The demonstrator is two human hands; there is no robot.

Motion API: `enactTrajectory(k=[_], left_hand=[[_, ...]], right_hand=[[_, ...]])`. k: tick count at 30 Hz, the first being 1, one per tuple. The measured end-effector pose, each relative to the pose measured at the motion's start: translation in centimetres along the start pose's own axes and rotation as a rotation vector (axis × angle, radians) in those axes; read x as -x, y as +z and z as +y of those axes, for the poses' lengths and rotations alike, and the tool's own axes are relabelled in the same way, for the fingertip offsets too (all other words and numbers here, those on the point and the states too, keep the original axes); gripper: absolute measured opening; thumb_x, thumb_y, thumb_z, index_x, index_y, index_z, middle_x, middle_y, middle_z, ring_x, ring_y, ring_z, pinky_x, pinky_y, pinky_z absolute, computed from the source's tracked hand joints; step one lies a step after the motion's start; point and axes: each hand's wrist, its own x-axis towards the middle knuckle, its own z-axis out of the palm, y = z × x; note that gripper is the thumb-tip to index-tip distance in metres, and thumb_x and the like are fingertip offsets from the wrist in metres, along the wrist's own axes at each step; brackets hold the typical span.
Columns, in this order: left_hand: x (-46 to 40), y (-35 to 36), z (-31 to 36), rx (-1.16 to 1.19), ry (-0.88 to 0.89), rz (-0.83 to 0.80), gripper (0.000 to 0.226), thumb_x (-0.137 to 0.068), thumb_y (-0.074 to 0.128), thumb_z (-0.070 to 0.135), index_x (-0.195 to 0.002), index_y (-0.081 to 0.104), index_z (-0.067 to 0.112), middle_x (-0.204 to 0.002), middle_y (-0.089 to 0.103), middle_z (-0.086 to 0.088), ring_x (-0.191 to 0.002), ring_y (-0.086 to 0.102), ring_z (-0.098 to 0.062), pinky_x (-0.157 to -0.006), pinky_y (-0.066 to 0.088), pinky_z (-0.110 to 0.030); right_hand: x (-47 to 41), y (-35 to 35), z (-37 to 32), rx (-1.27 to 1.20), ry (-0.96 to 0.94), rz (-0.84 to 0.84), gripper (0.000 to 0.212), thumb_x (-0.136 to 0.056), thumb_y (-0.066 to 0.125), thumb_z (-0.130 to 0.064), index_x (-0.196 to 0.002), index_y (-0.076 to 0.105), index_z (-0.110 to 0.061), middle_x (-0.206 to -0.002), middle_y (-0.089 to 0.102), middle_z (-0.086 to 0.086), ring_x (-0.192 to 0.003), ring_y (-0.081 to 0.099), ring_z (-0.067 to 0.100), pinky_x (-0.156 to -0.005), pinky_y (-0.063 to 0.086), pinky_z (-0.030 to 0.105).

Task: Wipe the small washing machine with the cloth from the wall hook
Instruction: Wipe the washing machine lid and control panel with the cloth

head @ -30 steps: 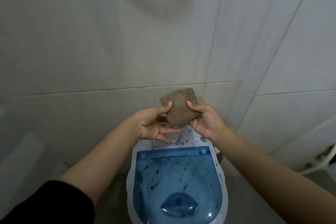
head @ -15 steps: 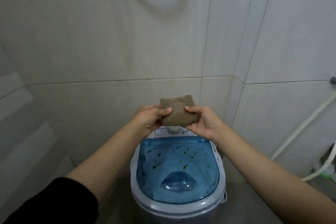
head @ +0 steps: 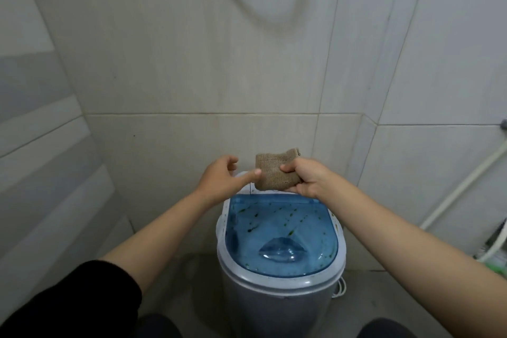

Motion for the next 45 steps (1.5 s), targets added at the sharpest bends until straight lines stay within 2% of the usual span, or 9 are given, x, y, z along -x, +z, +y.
enactTrajectory(k=[3, 7, 9, 11, 16, 24, 34, 39, 45], left_hand=[[1.7, -1.2, -2.6, -0.246, 0.072, -0.185, 0.104, -0.065, 0.074, 0.058, -0.145, 0.026, 0.011, -0.151, 0.033, -0.007, -0.136, 0.035, -0.021, -0.107, 0.031, -0.031], [3.1, -1.8, -7.2, -0.629, 0.078, -0.466, 0.138, -0.053, 0.072, 0.07, -0.149, -0.011, 0.017, -0.16, -0.01, -0.006, -0.147, -0.006, -0.022, -0.116, -0.006, -0.04], [3.1, -1.4, -9.3, -0.728, 0.063, -0.56, 0.148, -0.045, 0.066, 0.078, -0.147, -0.021, 0.017, -0.156, -0.024, -0.006, -0.144, -0.021, -0.022, -0.11, -0.016, -0.04], [2.8, -0.8, -10.8, -0.764, 0.049, -0.618, 0.152, -0.04, 0.062, 0.082, -0.145, -0.025, 0.015, -0.153, -0.031, -0.008, -0.141, -0.027, -0.022, -0.106, -0.018, -0.038], [2.5, 0.9, -12.9, -0.675, 0.097, -0.64, 0.143, -0.054, 0.07, 0.074, -0.144, -0.028, 0.021, -0.152, -0.035, -0.005, -0.138, -0.031, -0.019, -0.108, -0.018, -0.04], [2.1, 1.4, -13.9, -0.579, 0.131, -0.638, 0.137, -0.06, 0.074, 0.066, -0.145, -0.026, 0.025, -0.154, -0.03, 0.001, -0.141, -0.028, -0.017, -0.11, -0.016, -0.041], [2.1, 1.4, -13.8, -0.587, 0.151, -0.621, 0.134, -0.062, 0.073, 0.066, -0.146, -0.023, 0.024, -0.157, -0.022, 0.001, -0.144, -0.018, -0.019, -0.115, -0.009, -0.045], [2.1, 1.5, -14.0, -0.593, 0.207, -0.576, 0.126, -0.058, 0.074, 0.068, -0.15, -0.001, 0.026, -0.16, 0.004, 0.001, -0.147, 0.005, -0.021, -0.117, 0.0, -0.051], [2.2, 1.7, -14.8, -0.565, 0.205, -0.592, 0.126, -0.061, 0.073, 0.065, -0.149, -0.011, 0.031, -0.158, -0.019, 0.003, -0.143, -0.022, -0.017, -0.114, -0.01, -0.047]], right_hand=[[-1.2, 1.4, 0.4, 0.339, -0.139, 0.168, 0.021, -0.084, 0.048, 0.009, -0.081, 0.057, -0.009, -0.095, 0.06, 0.016, -0.096, 0.062, 0.032, -0.073, 0.055, 0.041], [-3.5, 4.4, 1.2, 0.884, -0.481, 0.208, 0.011, -0.078, 0.055, -0.005, -0.072, 0.055, -0.014, -0.082, 0.063, 0.011, -0.079, 0.059, 0.023, -0.066, 0.043, 0.026], [-4.8, 5.6, 1.7, 1.145, -0.653, 0.182, 0.004, -0.08, 0.056, -0.007, -0.08, 0.056, -0.011, -0.092, 0.068, 0.017, -0.085, 0.063, 0.03, -0.064, 0.04, 0.027], [-6.4, 6.7, 2.5, 1.461, -0.753, 0.117, 0.025, -0.081, 0.05, 0.003, -0.104, 0.057, -0.004, -0.109, 0.065, 0.019, -0.098, 0.062, 0.036, -0.067, 0.042, 0.033], [-9.6, 7.6, 4.8, 1.923, -0.65, -0.039, 0.037, -0.087, 0.05, -0.001, -0.124, 0.052, -0.004, -0.127, 0.056, 0.018, -0.119, 0.051, 0.036, -0.096, 0.045, 0.039], [-9.9, 9.2, 7.0, 2.102, -0.461, 0.055, 0.054, -0.089, 0.053, -0.006, -0.14, 0.037, 0.002, -0.146, 0.038, 0.024, -0.137, 0.031, 0.042, -0.116, 0.02, 0.048], [-6.5, 8.9, 10.1, 2.115, -0.514, -0.061, 0.051, -0.089, 0.051, -0.004, -0.139, 0.039, 0.001, -0.139, 0.041, 0.022, -0.13, 0.035, 0.043, -0.113, 0.028, 0.05], [-4.4, 7.8, 10.6, 2.127, -0.601, -0.171, 0.051, -0.089, 0.048, -0.002, -0.139, 0.04, -0.001, -0.141, 0.041, 0.02, -0.129, 0.037, 0.04, -0.11, 0.034, 0.046], [-0.8, 7.4, 11.4, 2.193, -0.617, -0.298, 0.056, -0.093, 0.046, -0.004, -0.146, 0.03, -0.001, -0.149, 0.034, 0.021, -0.138, 0.026, 0.043, -0.115, 0.027, 0.051]])
